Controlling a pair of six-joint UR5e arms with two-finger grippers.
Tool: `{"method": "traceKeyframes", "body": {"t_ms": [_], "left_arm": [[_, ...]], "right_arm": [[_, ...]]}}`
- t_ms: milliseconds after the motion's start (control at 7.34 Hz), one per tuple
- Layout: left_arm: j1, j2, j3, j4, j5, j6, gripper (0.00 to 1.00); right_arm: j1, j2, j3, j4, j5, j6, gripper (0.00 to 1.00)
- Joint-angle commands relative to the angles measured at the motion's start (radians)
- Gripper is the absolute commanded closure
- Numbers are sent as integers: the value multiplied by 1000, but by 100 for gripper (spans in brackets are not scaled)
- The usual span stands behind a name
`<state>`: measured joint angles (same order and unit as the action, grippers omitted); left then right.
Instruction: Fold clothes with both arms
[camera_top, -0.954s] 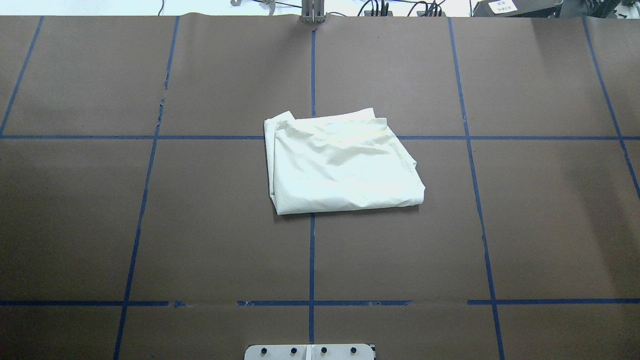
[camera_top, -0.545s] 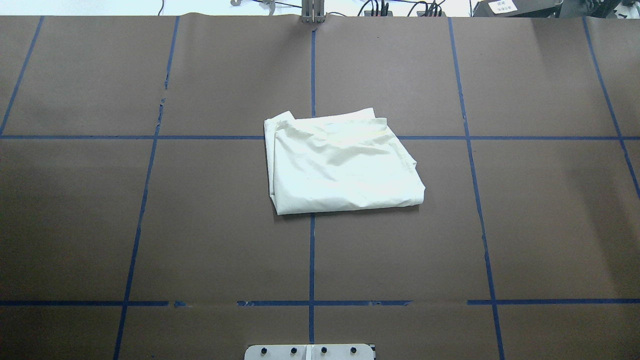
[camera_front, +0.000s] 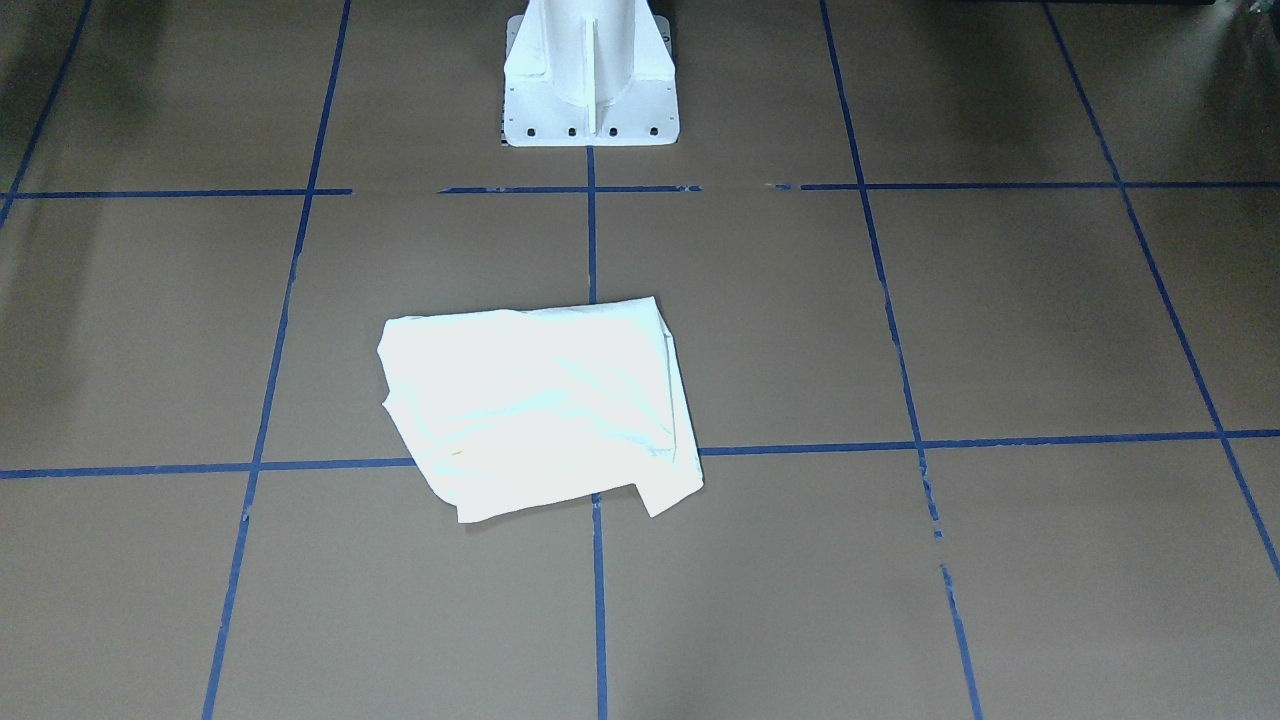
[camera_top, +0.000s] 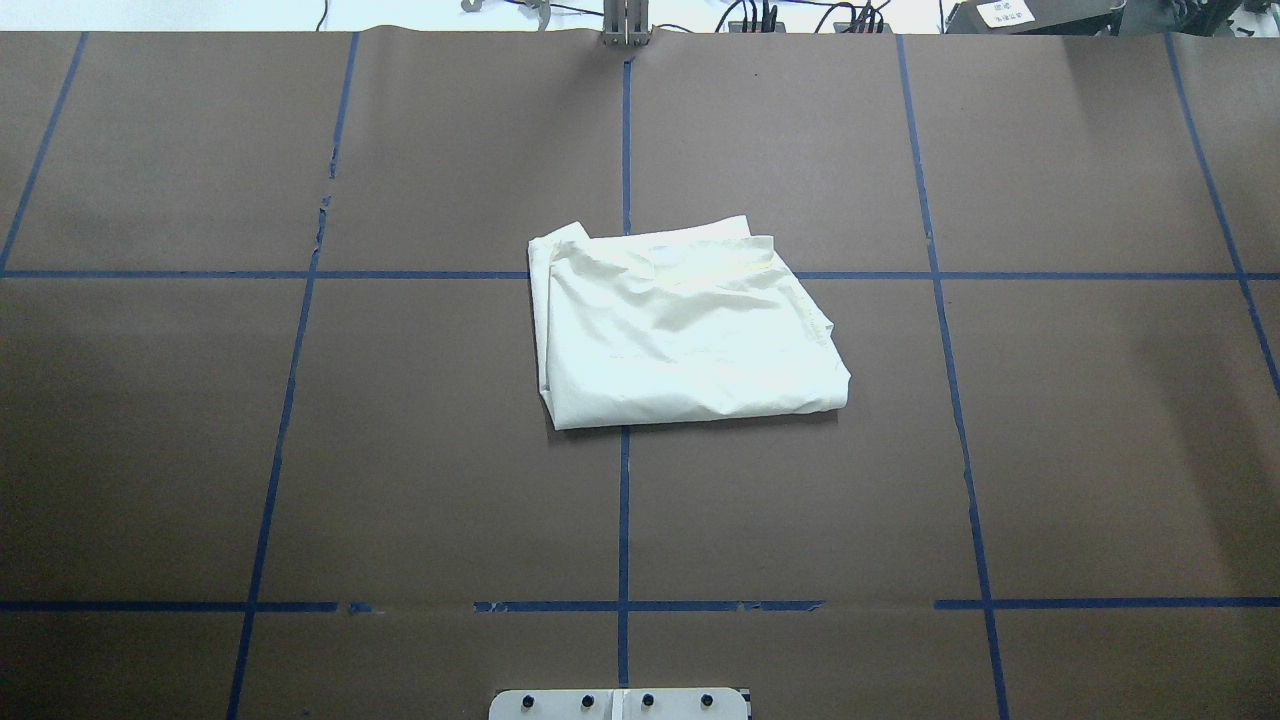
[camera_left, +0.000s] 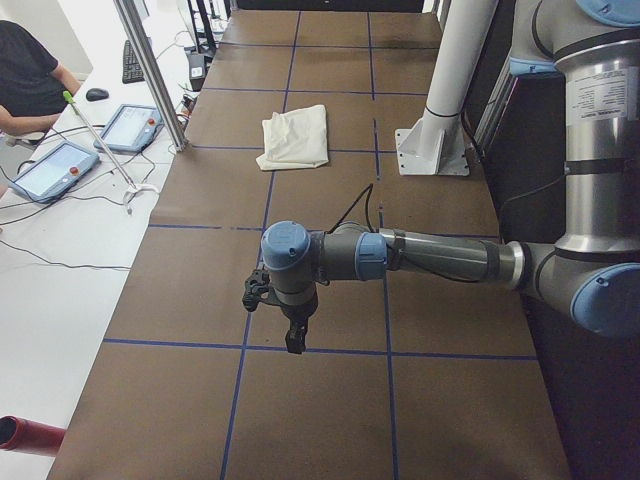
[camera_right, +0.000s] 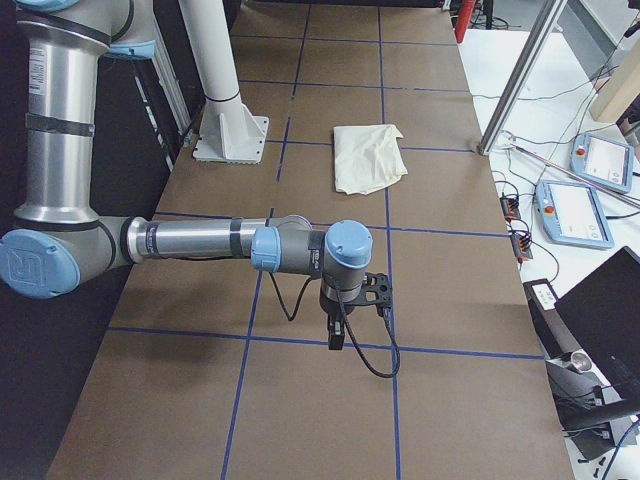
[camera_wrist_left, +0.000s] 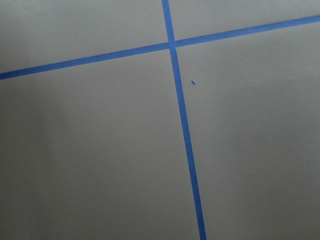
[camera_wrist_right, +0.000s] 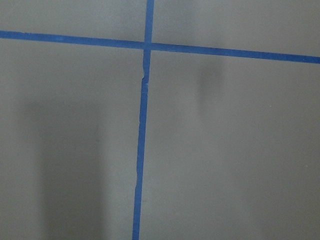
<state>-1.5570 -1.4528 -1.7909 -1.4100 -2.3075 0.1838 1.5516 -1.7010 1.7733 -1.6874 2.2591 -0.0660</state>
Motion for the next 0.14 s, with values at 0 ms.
{"method": "traceKeyframes", "body": {"t_ms": [0], "left_arm": [[0, -4, 5, 5, 0, 2, 0]], "right_arm": [[-1, 1, 6, 0, 0, 0, 0]]}}
